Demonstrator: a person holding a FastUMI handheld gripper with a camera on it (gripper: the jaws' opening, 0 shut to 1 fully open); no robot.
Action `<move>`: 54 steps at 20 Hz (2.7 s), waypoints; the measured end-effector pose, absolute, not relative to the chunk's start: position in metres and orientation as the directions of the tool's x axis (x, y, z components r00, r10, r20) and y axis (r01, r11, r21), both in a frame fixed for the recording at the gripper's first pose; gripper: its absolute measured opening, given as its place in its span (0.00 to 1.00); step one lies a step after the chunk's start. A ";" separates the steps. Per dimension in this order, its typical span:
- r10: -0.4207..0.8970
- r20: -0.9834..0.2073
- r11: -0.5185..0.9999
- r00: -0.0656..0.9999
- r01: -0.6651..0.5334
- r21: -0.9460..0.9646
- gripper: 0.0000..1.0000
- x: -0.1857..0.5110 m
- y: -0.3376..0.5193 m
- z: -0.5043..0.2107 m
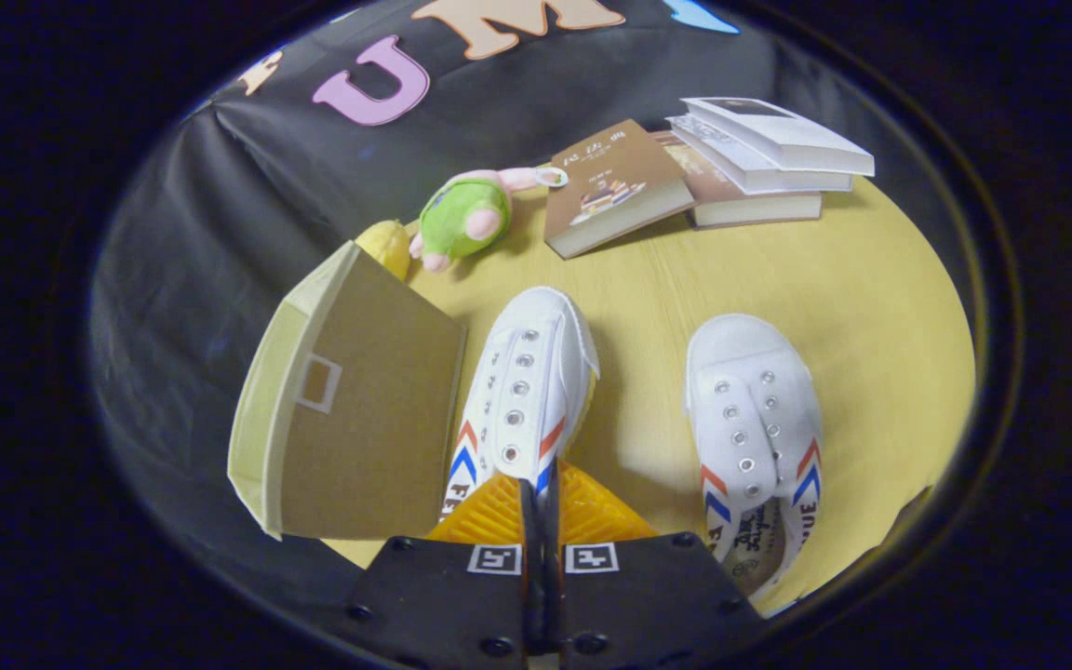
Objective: Open the storage box then place both shoes into the box .Put the left shoe in first, then the right shoe, with the right side of both shoes facing outward in a uniform manner.
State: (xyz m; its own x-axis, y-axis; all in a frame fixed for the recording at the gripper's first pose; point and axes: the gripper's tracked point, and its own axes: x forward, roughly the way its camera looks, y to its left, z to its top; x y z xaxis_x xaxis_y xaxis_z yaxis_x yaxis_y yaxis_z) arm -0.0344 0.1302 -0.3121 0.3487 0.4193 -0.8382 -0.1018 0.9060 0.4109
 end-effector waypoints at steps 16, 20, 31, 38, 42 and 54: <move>0.570 -0.675 0.820 0.468 -0.278 0.500 0.03 -0.004 0.250 -0.162; 0.595 -0.683 0.804 0.425 -0.322 0.500 0.03 -0.020 0.292 -0.169; 0.485 -0.822 0.870 0.298 -0.258 0.420 0.03 -0.051 0.368 -0.262; 0.391 -0.887 0.911 0.247 -0.239 0.335 0.03 -0.058 0.393 -0.299; 0.395 -0.887 0.907 0.237 -0.252 0.337 0.04 -0.064 0.405 -0.300; 0.474 -0.733 0.857 0.488 -0.446 0.258 0.99 -0.018 0.339 -0.215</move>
State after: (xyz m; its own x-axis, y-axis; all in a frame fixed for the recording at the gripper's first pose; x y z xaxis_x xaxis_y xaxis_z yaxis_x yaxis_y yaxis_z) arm -0.0182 0.3391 -0.2150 0.4875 0.4737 -0.7334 -0.4456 0.8574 0.2575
